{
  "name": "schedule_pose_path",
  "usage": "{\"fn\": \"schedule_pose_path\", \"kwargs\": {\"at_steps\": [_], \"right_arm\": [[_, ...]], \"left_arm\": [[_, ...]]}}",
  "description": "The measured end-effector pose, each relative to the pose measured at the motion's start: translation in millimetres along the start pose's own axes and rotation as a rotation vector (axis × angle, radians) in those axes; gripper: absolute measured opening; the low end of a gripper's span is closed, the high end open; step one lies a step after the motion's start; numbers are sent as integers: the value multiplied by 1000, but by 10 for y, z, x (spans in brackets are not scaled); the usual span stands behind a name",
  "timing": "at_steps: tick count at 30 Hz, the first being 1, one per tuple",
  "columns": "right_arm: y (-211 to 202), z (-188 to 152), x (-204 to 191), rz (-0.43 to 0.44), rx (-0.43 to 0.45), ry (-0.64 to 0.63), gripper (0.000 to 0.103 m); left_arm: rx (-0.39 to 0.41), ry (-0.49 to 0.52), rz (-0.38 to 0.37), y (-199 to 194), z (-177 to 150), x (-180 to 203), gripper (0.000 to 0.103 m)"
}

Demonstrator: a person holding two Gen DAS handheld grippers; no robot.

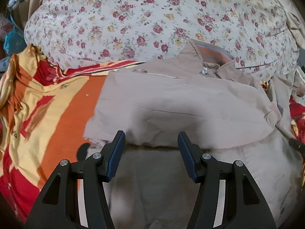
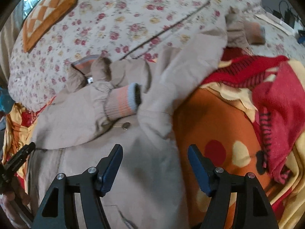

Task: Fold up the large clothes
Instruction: 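Move the right gripper to the other sleeve's ribbed cuff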

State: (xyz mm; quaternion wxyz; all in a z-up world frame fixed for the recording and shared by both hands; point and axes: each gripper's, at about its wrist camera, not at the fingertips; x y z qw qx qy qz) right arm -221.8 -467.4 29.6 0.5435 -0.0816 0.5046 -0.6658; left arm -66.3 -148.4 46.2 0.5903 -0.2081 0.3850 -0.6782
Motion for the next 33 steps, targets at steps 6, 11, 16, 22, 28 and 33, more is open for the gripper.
{"fn": "schedule_pose_path", "kwargs": {"at_steps": [6, 11, 16, 22, 28, 33], "right_arm": [[10, -4, 92, 7, 4, 39, 68], [24, 2, 108, 10, 4, 39, 68], [16, 33, 158, 13, 21, 71, 68], [-47, 210, 327, -15, 53, 130, 69], [-78, 449, 579, -17, 91, 221, 69], [-220, 782, 820, 16, 179, 301, 69]], "left_arm": [[-33, 3, -26, 121, 34, 163, 57], [-52, 6, -25, 243, 13, 220, 57], [-19, 33, -15, 287, -76, 262, 59], [-12, 29, -41, 303, -92, 257, 64], [-11, 23, -51, 303, -97, 254, 65], [-5, 27, -49, 304, -113, 267, 66]]}}
Point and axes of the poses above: each gripper's, at about its wrist camera, not at the fingertips, and y roughly the way its jaws point, x to its right, z to its top, and after that the axes turned 13 degrees about z, right-handed
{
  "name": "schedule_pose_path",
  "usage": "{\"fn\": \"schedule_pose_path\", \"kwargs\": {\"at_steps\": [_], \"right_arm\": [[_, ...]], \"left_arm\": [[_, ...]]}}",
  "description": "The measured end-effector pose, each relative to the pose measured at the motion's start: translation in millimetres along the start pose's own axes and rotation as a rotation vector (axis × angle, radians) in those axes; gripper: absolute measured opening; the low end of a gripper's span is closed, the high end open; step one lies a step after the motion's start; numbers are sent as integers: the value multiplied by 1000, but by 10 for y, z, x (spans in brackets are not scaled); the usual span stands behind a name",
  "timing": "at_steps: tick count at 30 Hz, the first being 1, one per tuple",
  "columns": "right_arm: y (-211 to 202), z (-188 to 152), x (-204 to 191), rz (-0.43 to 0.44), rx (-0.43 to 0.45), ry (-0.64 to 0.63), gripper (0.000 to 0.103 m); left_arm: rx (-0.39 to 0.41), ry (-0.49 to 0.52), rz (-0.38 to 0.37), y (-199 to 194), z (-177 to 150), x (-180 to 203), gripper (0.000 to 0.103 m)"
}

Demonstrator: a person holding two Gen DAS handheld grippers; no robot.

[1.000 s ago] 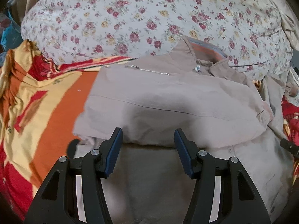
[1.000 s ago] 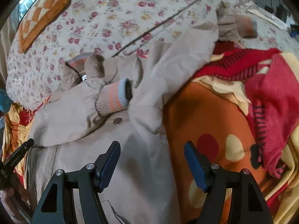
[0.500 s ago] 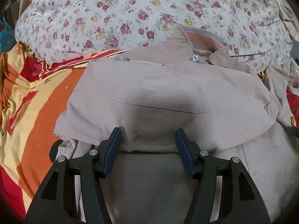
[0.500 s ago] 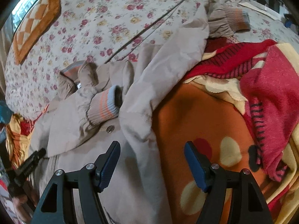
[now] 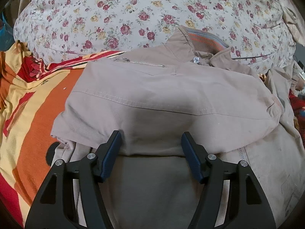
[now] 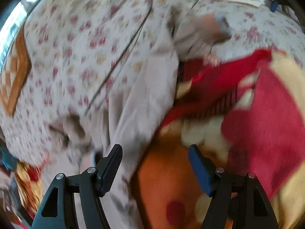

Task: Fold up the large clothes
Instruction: 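Move the right gripper to the other sleeve's ribbed cuff, then grasp the other sleeve cuff with the right gripper and lift it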

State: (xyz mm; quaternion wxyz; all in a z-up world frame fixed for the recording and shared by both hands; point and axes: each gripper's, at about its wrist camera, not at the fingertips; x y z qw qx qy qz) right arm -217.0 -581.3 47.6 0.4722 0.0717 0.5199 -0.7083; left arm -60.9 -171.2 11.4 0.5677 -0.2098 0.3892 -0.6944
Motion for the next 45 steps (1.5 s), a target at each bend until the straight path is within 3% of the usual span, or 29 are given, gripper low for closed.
{"fn": "schedule_pose_path", "kwargs": {"at_steps": [3, 10, 15, 22, 26, 28, 32, 37, 41, 45], "right_arm": [[-67, 251, 20, -19, 70, 0, 74], [-139, 964, -62, -268, 168, -207, 75], [-26, 1330, 124, -377, 130, -280, 75], [285, 1505, 286, -431, 57, -383, 73], [408, 1479, 332, -406, 8, -420, 50], [389, 1407, 279, -418, 16, -464, 33], [226, 1297, 50, -484, 70, -577, 29], [-283, 1087, -550, -545, 232, -801, 27], [-742, 812, -1105, -491, 349, -957, 27], [-1112, 501, -1619, -355, 394, -1059, 27]], "left_arm": [[1, 6, -7, 6, 1, 13, 71], [3, 21, -12, 15, -5, 57, 78], [1, 15, -20, 30, -1, 45, 78], [1, 12, -25, 36, 1, 51, 80], [1, 12, -26, 42, 1, 54, 80], [1, 12, -25, 43, 2, 54, 80], [1, 11, -27, 45, 2, 52, 80], [6, -4, -41, 26, 10, 23, 80], [30, -13, -47, -107, 9, -31, 80], [68, -22, -82, -389, 67, -111, 80]]}}
Point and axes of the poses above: each gripper's, at about its wrist camera, not at the fingertips, and y roughly the way its jaws point, x to its right, z to its top, and after that the axes turned 13 degrees about z, right-handed
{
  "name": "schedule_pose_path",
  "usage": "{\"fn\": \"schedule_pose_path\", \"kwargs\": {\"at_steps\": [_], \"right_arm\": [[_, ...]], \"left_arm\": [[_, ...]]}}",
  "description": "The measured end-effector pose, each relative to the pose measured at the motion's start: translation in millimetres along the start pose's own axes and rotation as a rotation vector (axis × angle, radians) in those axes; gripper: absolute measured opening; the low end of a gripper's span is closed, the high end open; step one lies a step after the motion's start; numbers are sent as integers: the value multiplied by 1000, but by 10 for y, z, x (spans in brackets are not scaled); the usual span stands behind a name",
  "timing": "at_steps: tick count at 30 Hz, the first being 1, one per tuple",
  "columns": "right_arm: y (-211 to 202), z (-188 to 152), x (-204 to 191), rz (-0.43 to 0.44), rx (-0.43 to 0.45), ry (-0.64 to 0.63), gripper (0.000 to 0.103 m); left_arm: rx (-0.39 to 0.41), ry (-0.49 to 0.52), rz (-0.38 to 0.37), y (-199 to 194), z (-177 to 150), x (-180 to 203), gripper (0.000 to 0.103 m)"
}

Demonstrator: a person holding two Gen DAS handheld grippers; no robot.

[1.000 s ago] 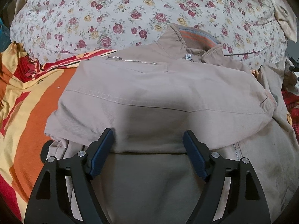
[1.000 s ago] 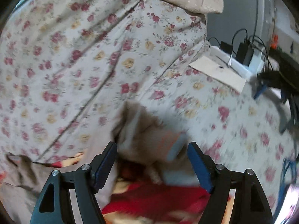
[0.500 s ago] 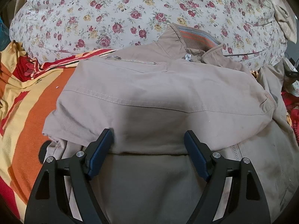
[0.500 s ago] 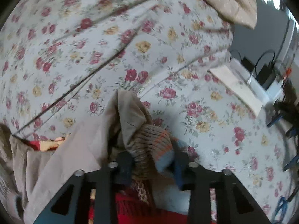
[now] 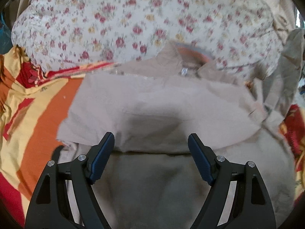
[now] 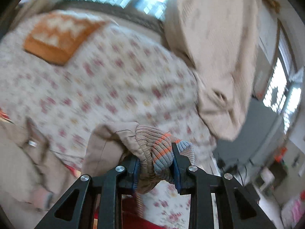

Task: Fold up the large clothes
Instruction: 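Grasp the other sleeve cuff with the right gripper and lift it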

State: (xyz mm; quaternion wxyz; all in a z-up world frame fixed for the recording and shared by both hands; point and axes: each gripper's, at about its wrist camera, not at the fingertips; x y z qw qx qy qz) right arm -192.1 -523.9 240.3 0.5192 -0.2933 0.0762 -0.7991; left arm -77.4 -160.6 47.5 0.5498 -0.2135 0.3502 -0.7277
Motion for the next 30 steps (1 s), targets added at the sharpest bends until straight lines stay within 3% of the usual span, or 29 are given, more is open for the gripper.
{"fn": "schedule_pose_path", "kwargs": {"at_steps": [5, 9, 14, 18, 19, 21, 24, 27, 30], "right_arm": [[-342, 334, -490, 237, 82, -5, 27], [-320, 460, -1111, 474, 77, -1, 27], [-15, 340, -2027, 641, 19, -59, 27], [336, 48, -2871, 745, -94, -104, 30], [428, -21, -3003, 755, -122, -103, 41], [600, -165, -3244, 783, -180, -86, 52], [763, -308, -3404, 790, -235, -27, 54], [690, -320, -3295, 804, -224, 32, 60], [546, -252, -3180, 773, -161, 35, 92]], "left_arm": [[45, -76, -43, -418, 151, -259, 80], [27, -177, -69, -522, 208, -576, 80], [-4, -242, -42, -372, 168, -818, 80], [-23, -262, -33, -209, 162, -897, 80], [-27, -265, -40, -171, 164, -904, 80], [-43, -271, -60, -95, 160, -918, 80], [-70, -281, -82, 1, 145, -930, 80], [-91, -314, -118, 65, 134, -951, 80], [-114, -360, -164, 89, 131, -964, 80]]}}
Point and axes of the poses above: each gripper's, at about its wrist camera, not at the fingertips, and y roughly the way its jaws point, x to its right, z to its top, and after that the axes turned 13 degrees about z, right-handed
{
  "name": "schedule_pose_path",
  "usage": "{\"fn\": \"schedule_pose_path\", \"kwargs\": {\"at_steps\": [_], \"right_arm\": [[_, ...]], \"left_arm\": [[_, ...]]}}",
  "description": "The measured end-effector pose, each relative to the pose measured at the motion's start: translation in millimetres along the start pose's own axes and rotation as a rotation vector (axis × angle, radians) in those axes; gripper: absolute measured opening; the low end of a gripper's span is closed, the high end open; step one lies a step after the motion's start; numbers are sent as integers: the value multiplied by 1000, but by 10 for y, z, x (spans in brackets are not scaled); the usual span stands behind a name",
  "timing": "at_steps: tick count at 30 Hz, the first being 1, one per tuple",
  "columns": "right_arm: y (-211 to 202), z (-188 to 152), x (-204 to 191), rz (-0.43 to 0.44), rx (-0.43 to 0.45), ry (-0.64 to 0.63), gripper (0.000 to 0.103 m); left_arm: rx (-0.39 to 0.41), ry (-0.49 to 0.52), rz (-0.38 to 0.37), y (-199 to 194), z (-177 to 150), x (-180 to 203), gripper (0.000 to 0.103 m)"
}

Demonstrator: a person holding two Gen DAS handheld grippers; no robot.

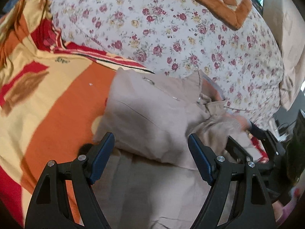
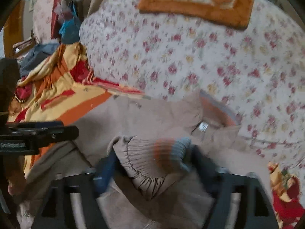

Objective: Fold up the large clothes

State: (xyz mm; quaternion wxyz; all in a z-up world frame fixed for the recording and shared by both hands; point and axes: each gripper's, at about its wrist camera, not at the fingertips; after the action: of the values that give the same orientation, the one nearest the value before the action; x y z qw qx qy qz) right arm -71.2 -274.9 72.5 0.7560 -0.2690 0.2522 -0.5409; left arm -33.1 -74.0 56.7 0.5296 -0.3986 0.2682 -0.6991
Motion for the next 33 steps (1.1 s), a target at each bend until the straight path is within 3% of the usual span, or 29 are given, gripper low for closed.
{"fn": "schedule_pose_path", "kwargs": {"at_steps": [3, 6, 10, 13, 17, 20, 23, 25, 27, 33], "right_arm": [[-70, 58, -127, -56, 33, -81, 95], [-207, 134, -173, -19, 62, -77, 95], [-438, 95, -46, -5, 66, 28, 95], [-461, -54, 188, -13, 21, 160, 95], [-251, -253, 501, -28, -36, 348, 91], [57, -246, 446, -43, -84, 338, 81], [274, -190, 275, 55, -90, 315, 77], [320, -144, 202, 181, -78, 332, 78], [243, -151, 191, 222, -59, 341, 78], [-422, -430, 252, 140, -45, 293, 79]], "left_arm": [[9, -2, 13, -30, -13, -15, 80], [27, 7, 34, -56, -24, -42, 80], [27, 6, -9, -79, -25, -24, 80], [31, 13, -13, -97, -46, 28, 80], [26, 5, -20, -106, -70, 30, 80], [33, -4, -18, -100, -60, 1, 80], [24, -21, -26, -70, -39, -40, 80], [21, -34, -30, -60, -25, -74, 80], [20, -42, -36, -53, -13, -104, 80], [-6, -42, -51, 11, -35, -56, 80]]}}
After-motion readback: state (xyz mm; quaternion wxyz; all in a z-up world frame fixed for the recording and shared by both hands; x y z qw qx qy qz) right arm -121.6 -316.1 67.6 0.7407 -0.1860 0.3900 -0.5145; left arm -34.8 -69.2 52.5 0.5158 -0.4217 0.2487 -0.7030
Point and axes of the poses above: each gripper's, at about its wrist camera, not at the fingertips, and y roughly the way its jaws point, x to its right, z to its top, and after that the axes turned 13 degrees about z, right-handed
